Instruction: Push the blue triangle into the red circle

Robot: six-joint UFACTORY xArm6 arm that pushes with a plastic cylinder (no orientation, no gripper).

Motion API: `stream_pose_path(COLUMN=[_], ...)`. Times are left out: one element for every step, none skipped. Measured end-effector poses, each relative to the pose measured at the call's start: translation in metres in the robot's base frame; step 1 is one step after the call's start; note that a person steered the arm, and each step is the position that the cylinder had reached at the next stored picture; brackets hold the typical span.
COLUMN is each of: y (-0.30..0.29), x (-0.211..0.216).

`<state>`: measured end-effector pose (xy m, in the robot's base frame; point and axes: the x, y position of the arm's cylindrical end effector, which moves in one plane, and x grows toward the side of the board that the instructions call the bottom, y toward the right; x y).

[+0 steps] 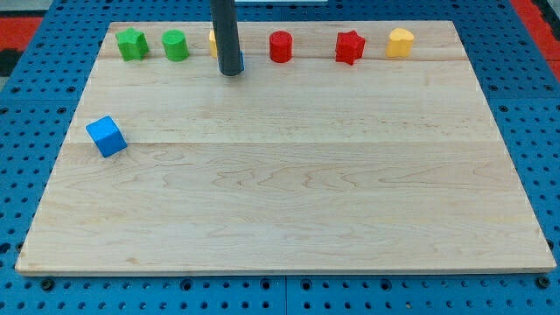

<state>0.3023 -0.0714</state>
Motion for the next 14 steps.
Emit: stream_pose_path(y=[0.004,-0.039,-0.048,-0.041,-0.041,-0.026,-0.004,0.002,0.003,0.007,0.011,0.018,0.019,0.02], x=[0.006,0.012,0.005,-0.007,-0.016,-0.016,-0.016,-0.016,-0.016,-0.015,-0.015,-0.016,-0.02,-0.029])
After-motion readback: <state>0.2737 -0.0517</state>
